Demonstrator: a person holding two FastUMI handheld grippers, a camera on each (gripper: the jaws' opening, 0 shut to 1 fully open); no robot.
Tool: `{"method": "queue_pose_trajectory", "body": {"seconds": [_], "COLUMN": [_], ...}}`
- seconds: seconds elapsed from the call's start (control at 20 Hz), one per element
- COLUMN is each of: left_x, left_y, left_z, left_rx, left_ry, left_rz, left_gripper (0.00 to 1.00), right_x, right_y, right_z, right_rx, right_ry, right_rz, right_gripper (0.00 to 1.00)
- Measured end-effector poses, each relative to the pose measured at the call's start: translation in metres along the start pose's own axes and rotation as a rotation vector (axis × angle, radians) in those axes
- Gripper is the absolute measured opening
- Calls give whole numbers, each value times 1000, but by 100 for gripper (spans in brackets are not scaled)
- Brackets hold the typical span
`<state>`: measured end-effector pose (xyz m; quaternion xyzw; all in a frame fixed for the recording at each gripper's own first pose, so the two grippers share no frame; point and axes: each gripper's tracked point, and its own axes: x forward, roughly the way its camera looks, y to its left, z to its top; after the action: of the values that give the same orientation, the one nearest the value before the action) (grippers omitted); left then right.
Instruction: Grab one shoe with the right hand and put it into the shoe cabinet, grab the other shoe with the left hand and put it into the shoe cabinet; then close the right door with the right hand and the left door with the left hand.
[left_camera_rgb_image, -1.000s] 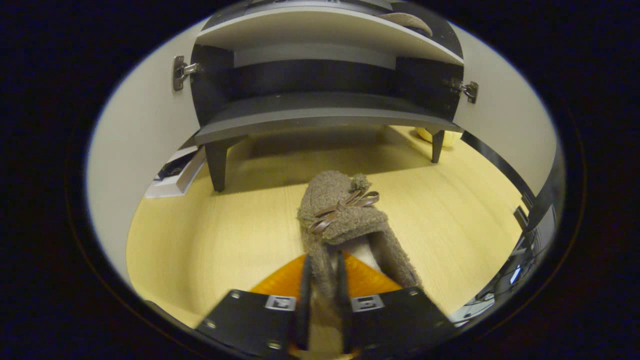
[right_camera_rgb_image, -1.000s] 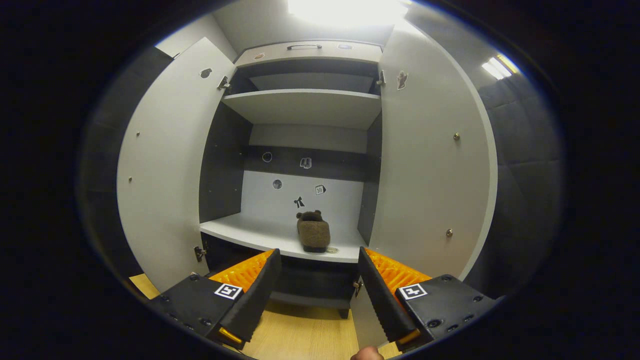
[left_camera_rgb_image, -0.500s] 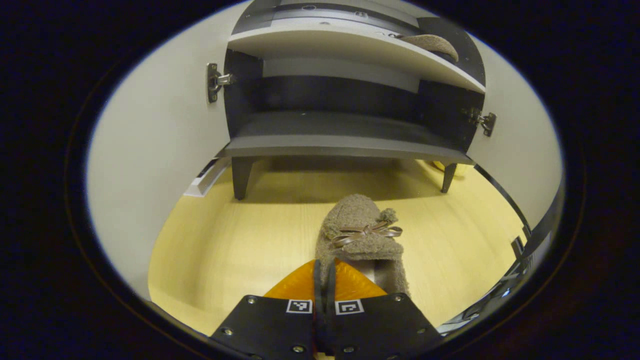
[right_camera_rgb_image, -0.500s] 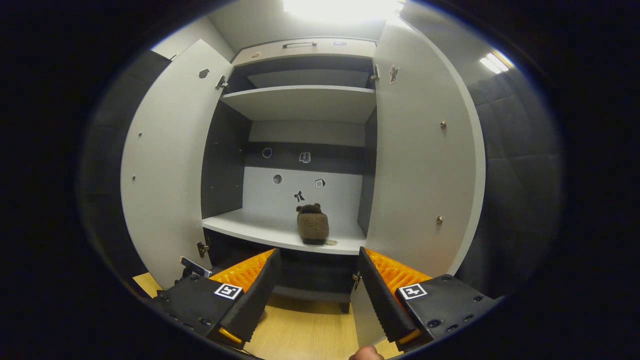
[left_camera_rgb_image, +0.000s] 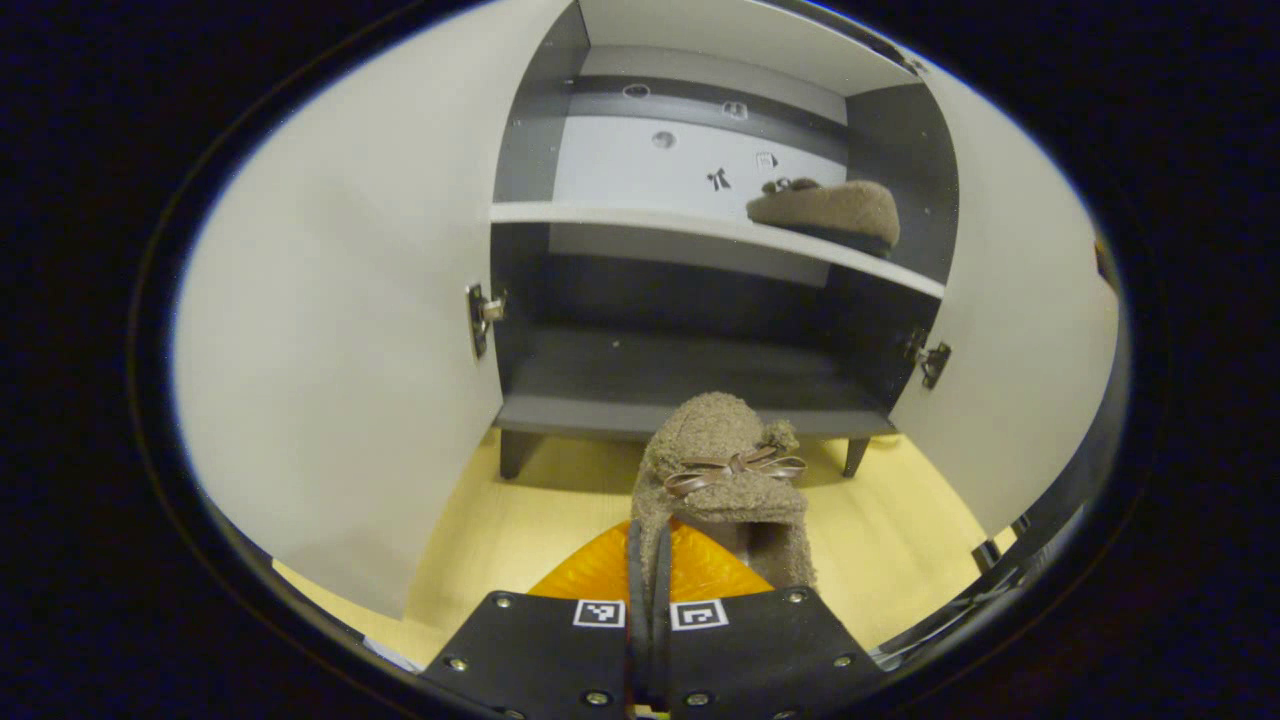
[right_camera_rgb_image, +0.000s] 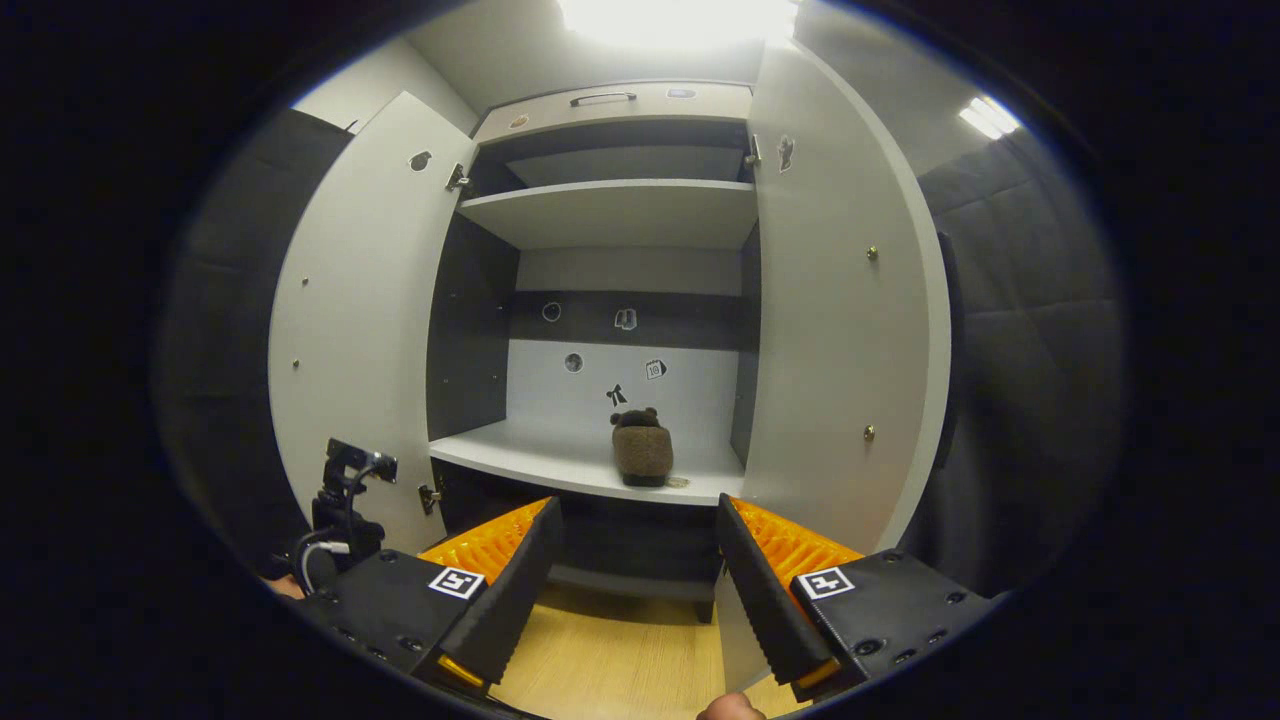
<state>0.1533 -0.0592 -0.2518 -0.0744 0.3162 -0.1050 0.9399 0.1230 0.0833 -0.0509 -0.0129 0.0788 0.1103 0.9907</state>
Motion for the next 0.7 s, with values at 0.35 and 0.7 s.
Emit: {"method": "queue_pose_trajectory", "body": {"seconds": [0.35, 0.7], "left_x": [-22, -3], "left_y": [-9, -28], "left_z": [75, 157], "left_rx": [-23, -29], "left_ry": [-164, -275], "left_rz": [-13, -25], "left_gripper": [1, 1], "right_x": [-17, -35], "right_y": [-2, -8], "right_z": [4, 5], "right_rx": [22, 36], "right_ry": [-18, -34], "right_rz": [10, -9], "right_gripper": [97, 98]}}
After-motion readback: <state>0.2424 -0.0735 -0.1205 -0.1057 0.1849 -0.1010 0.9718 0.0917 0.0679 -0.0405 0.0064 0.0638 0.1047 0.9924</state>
